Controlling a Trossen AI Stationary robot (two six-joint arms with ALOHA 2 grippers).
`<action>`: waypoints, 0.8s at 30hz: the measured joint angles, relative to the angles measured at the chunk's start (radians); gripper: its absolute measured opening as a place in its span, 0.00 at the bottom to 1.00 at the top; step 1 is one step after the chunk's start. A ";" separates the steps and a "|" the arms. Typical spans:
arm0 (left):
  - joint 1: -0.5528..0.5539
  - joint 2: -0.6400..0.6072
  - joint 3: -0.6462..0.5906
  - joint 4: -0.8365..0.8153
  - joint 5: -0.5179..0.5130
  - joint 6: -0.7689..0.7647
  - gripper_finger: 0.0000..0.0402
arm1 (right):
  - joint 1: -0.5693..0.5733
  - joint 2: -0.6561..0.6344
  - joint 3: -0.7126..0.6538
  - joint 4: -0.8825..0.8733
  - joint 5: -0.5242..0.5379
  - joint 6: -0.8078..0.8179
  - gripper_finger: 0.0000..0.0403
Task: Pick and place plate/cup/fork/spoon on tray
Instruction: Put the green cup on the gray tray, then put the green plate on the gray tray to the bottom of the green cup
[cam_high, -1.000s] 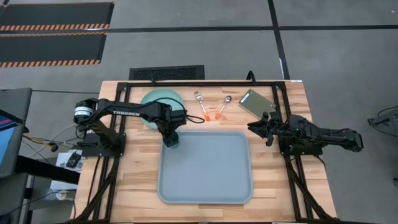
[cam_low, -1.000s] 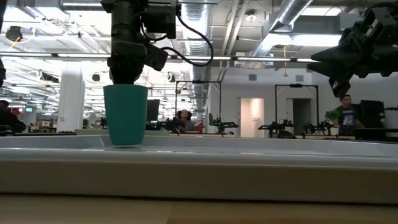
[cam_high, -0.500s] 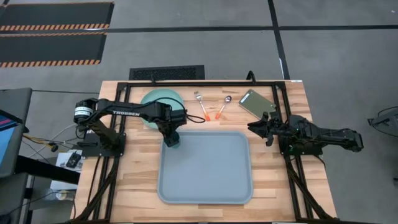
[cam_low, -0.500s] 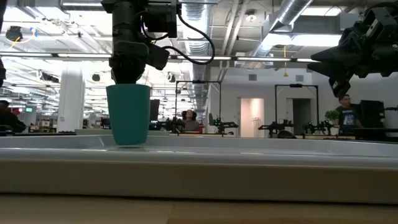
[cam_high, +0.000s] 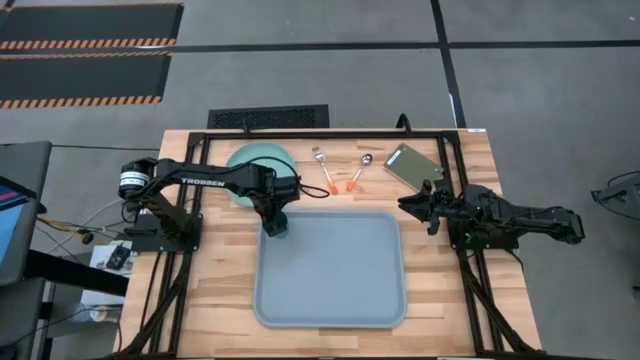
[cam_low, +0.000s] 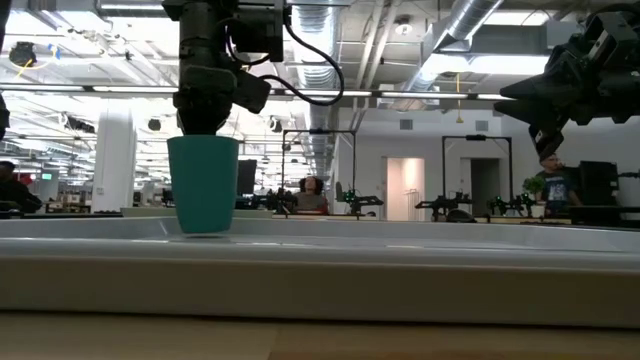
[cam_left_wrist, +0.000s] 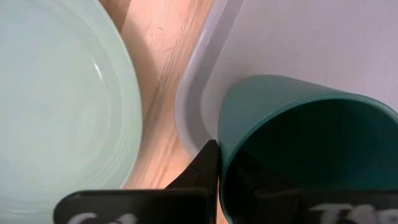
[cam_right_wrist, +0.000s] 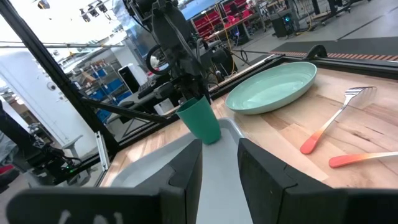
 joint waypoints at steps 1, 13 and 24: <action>0.000 0.000 0.000 0.000 0.000 0.004 0.00 | 0.000 0.000 0.000 0.000 0.000 0.000 0.32; 0.000 0.000 0.000 0.000 0.000 0.048 0.12 | 0.000 0.000 0.000 0.000 0.000 0.000 0.32; 0.000 0.000 0.000 0.004 0.000 0.044 0.34 | 0.000 0.000 0.000 0.000 0.000 -0.001 0.32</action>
